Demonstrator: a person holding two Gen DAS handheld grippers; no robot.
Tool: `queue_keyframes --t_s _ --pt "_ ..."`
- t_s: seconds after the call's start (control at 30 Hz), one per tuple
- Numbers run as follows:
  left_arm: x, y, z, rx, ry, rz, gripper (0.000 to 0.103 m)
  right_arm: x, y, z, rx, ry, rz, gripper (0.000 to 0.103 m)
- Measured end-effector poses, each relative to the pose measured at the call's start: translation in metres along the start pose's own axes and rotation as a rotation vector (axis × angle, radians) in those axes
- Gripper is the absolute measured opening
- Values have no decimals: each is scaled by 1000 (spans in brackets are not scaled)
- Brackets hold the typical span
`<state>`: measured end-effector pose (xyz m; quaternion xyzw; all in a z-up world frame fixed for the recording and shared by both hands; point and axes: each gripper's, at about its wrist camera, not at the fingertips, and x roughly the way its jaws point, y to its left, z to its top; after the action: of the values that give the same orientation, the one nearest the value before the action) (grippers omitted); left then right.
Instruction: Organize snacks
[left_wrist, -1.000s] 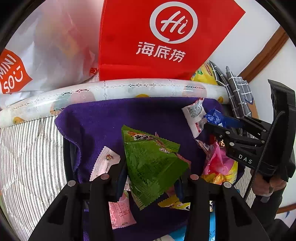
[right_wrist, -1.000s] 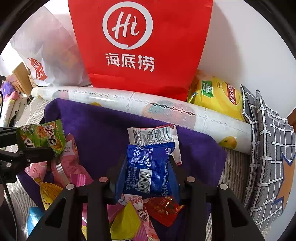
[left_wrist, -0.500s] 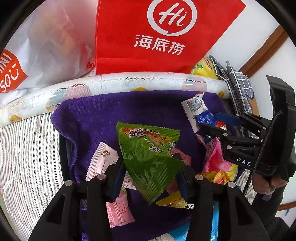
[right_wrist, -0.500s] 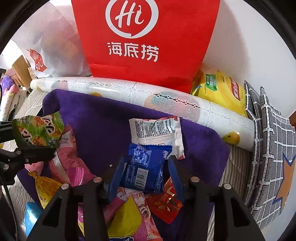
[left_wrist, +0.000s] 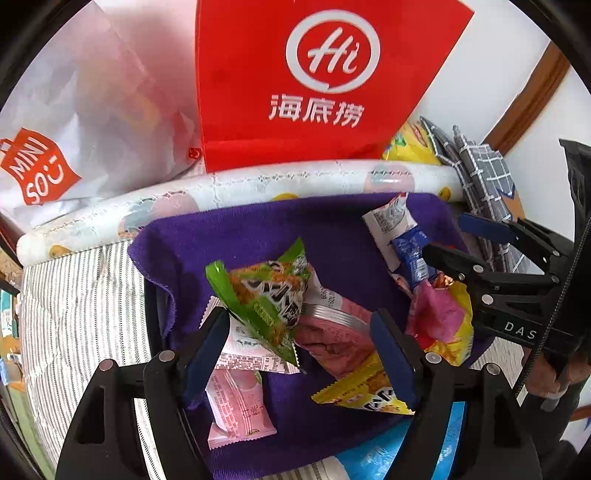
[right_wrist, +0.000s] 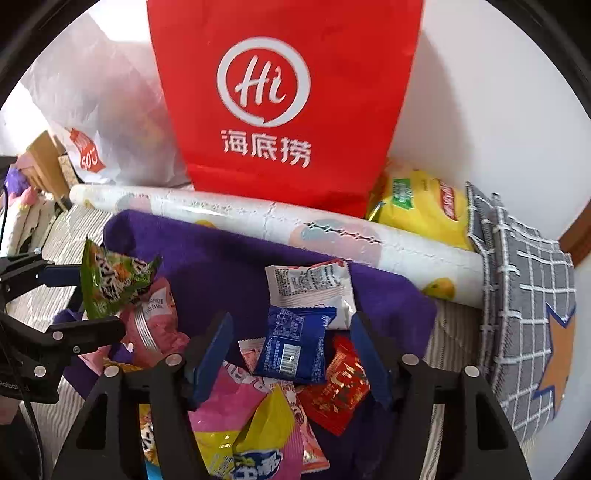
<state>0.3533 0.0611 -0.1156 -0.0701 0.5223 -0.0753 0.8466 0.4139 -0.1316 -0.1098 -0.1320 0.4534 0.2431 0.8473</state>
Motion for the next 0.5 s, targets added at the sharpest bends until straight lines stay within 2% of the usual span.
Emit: queue_keyframes --t_s 0.23,0.33,0.5 --pt "-37 -9 -1 16 -82 -60 81 -35 -5 -10 146 -102 10 71" --pt "-50 -15 -4 30 -96 -82 84 -58 -5 -22 203 -131 14 77" --pt "-79 -29 -11 46 -150 -82 90 -105 11 -43 211 -203 -84 86"
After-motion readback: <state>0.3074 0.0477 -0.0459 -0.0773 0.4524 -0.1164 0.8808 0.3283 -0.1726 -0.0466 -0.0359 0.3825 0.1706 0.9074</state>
